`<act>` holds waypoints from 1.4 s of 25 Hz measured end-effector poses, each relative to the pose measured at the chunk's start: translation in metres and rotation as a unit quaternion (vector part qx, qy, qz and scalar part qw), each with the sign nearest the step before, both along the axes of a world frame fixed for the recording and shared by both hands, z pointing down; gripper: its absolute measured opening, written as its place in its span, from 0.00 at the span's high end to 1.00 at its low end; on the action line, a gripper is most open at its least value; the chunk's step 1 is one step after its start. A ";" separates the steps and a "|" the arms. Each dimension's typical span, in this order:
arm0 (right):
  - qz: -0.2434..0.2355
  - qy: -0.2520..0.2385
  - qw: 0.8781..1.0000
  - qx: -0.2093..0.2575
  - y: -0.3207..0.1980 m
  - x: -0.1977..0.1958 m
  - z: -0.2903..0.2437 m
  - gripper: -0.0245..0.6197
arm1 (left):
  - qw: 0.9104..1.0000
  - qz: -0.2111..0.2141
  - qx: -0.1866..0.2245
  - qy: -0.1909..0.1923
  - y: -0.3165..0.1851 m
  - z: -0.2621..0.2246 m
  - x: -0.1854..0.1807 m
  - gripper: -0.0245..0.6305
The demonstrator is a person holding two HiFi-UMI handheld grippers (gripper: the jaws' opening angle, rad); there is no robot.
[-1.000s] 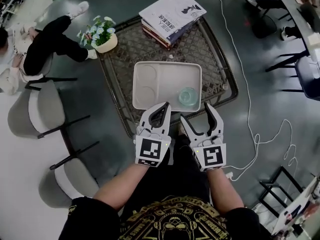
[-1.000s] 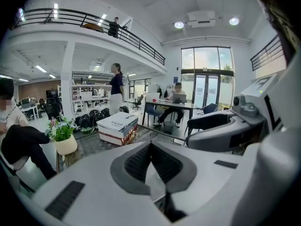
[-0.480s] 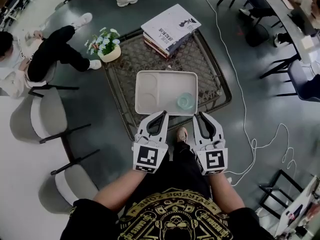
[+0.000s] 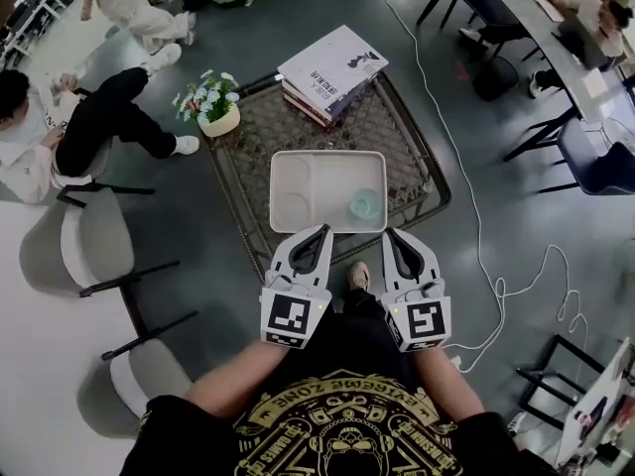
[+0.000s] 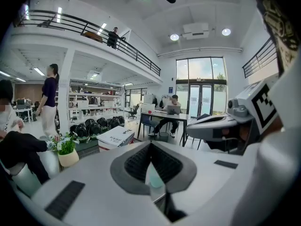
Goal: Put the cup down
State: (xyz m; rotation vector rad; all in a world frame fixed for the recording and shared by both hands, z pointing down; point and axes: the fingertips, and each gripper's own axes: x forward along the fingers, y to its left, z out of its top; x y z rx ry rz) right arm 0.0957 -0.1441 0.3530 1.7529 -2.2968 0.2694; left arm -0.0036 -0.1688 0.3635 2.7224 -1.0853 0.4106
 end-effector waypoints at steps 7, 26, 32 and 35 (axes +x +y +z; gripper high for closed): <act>0.013 0.000 1.000 0.003 0.008 -0.008 -0.025 0.95 | 0.999 0.029 0.000 0.038 0.014 -0.022 0.008 0.98; -0.037 0.005 0.999 0.034 0.047 -0.030 -0.066 0.95 | 0.998 0.000 0.022 0.062 0.054 -0.053 -0.009 0.98; -0.054 0.000 0.998 0.038 0.074 -0.002 -0.068 0.95 | 0.998 -0.013 0.034 0.051 0.083 -0.062 0.019 0.98; -0.059 -0.008 0.998 0.033 0.089 0.012 -0.065 0.95 | 0.998 -0.019 0.047 0.044 0.100 -0.068 0.035 0.98</act>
